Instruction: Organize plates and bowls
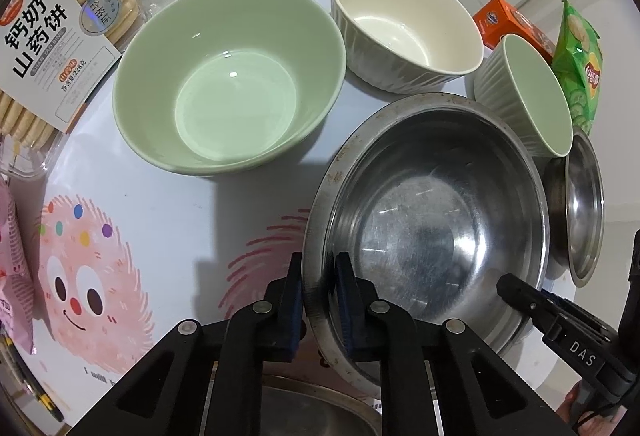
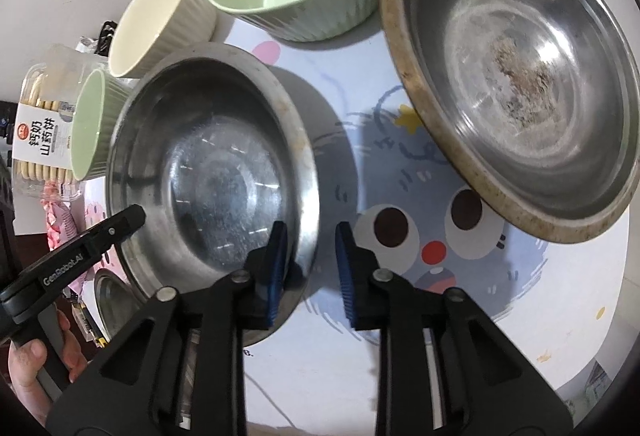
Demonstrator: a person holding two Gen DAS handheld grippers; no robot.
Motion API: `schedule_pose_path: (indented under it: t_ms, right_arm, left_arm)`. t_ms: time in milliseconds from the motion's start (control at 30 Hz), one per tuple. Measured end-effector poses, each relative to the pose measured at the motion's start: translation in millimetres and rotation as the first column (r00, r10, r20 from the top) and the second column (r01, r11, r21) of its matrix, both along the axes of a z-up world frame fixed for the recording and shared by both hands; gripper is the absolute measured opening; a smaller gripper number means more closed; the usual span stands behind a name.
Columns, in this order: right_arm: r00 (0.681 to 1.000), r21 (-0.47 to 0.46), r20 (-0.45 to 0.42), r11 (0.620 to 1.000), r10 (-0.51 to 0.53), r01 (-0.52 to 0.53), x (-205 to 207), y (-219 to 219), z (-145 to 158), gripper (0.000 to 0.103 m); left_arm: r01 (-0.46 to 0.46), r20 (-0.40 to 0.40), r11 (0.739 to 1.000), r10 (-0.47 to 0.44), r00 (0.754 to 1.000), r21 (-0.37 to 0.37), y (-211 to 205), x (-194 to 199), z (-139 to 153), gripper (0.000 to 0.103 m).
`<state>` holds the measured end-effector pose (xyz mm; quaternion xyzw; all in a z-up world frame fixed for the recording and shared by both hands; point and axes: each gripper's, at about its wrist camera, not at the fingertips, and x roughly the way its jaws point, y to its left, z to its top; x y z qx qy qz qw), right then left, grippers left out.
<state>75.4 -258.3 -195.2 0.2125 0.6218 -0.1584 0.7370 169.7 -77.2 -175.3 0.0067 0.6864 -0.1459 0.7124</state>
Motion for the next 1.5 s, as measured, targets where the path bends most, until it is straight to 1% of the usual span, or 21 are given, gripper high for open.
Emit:
schedule_pose_path:
  t_ms: [67,200,400,500,633,800,1067,1233,1500]
  right_arm:
    - [1.0,0.003,0.006,1.0,0.01,-0.01,0.5,2.9,1.3,0.016]
    - [1.0,-0.001,0.0,1.0,0.014,-0.014,3.1,6.9,-0.5,0.015]
    - [1.0,0.019,0.013,1.0,-0.022,0.022,1.4,5.2,0.2,0.014]
    - [1.0,0.018,0.013,1.0,-0.009,0.009,2.6,1.2,1.7,0.014]
    - [0.999,0.044,0.021,0.999,-0.027,0.026,2.8,-2.7,1.9,0.013]
    - [0.999,0.031,0.025,0.999,-0.031,0.03,2.4,-6.1,6.1,0.013]
    - [0.998,0.025,0.047,0.999,-0.032,0.031,-2.7,-7.1,17.2,0.013]
    - [0.998,0.01,0.067,1.0,-0.02,0.019,-5.8,3.5,26.8,0.013]
    - [0.994,-0.009,0.105,1.0,0.003,-0.002,-15.6,16.4,49.2,0.013]
  left_arm:
    - [0.001,0.0,1.0,-0.001,1.0,0.0,0.2,0.7,-0.4,0.015]
    - [0.002,0.0,1.0,-0.002,1.0,0.003,0.4,2.0,-0.4,0.015]
    - [0.0,-0.005,1.0,0.0,1.0,-0.001,-0.4,2.9,-0.4,0.015]
    - [0.0,-0.005,1.0,0.0,1.0,-0.001,0.8,2.0,1.1,0.015]
    - [-0.002,-0.007,1.0,0.002,1.0,-0.006,1.5,1.7,1.4,0.015]
    - [-0.002,0.0,1.0,0.002,1.0,-0.015,2.6,0.9,4.3,0.014]
    - [-0.004,0.029,0.999,0.005,1.0,-0.034,6.0,-4.0,17.3,0.014]
    - [-0.015,0.048,0.999,0.017,0.999,-0.041,14.0,-10.7,28.8,0.014]
    - [-0.034,0.08,0.998,0.039,0.996,-0.058,32.7,-25.2,59.2,0.014]
